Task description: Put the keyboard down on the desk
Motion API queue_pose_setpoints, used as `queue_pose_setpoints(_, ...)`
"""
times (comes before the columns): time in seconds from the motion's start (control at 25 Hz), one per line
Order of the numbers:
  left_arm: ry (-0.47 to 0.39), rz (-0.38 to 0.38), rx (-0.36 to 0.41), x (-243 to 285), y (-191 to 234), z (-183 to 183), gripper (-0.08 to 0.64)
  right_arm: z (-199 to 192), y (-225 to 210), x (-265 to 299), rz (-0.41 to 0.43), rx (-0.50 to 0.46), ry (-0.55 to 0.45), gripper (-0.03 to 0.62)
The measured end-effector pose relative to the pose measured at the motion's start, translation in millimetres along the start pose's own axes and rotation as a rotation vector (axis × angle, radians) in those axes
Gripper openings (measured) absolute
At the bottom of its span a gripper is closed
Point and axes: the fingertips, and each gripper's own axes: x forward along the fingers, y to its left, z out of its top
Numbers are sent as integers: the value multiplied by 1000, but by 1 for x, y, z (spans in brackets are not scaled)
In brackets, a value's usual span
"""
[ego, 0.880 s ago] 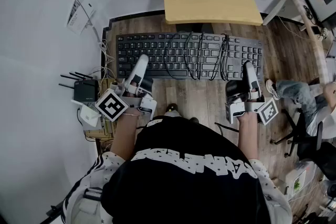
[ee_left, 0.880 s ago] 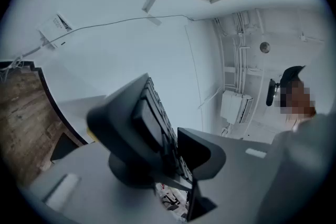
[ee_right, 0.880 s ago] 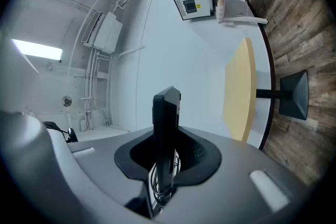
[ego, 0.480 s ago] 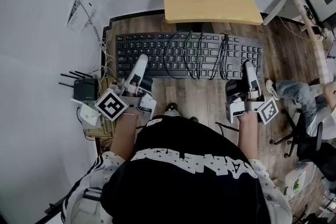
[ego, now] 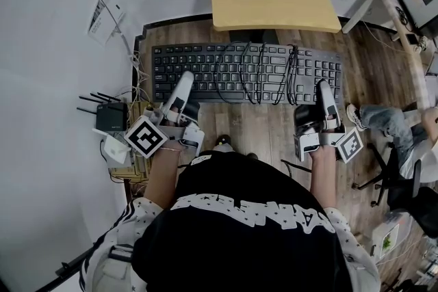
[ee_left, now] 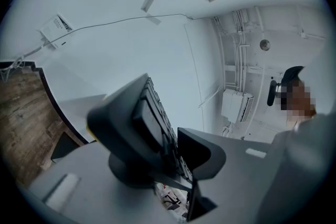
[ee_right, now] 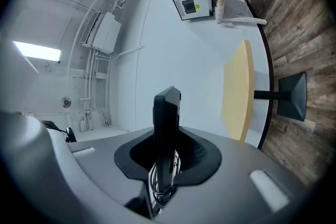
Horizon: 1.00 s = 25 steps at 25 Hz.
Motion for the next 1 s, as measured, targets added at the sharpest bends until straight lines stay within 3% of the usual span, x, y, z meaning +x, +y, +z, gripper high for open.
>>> queue_pose_setpoints(0.32, -98, 31, 44, -29, -30, 2, 107, -5, 18, 9, 52, 34, 99, 84)
queue_pose_setpoints(1.0, -27, 4, -4, -6, 0, -1, 106, 0, 2, 4, 14, -3, 31, 84)
